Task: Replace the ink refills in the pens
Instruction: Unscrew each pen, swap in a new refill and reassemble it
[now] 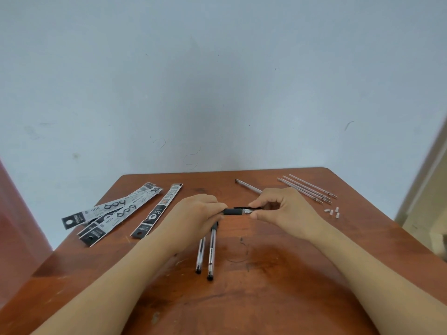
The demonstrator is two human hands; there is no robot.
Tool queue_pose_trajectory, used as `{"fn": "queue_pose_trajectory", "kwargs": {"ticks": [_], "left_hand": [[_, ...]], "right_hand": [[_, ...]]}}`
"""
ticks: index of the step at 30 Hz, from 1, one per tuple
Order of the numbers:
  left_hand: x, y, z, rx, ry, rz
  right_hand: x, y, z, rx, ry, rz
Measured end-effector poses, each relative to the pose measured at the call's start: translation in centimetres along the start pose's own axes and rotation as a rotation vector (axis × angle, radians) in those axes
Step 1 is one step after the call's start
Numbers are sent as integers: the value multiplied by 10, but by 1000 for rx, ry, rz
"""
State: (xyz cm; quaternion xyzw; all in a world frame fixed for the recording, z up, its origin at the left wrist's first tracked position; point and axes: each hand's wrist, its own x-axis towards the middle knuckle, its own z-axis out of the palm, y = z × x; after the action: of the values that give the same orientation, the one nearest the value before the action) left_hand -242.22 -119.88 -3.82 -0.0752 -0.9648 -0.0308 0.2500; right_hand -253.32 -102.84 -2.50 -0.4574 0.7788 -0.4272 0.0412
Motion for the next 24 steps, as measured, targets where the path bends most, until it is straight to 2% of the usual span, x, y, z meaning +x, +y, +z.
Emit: {"fn": "queue_pose_trajectory", "kwargs": {"ticks": [10, 17, 24], "left_hand": [[-1, 1, -2, 19, 70, 104], [0, -4, -1, 21, 68, 57], [1, -7, -6, 35, 206, -57]], "right_hand": [[-3, -4, -3, 91, -7, 0], [-6, -10, 3, 11, 12, 30], [-5, -17, 5, -62, -2, -7]]}}
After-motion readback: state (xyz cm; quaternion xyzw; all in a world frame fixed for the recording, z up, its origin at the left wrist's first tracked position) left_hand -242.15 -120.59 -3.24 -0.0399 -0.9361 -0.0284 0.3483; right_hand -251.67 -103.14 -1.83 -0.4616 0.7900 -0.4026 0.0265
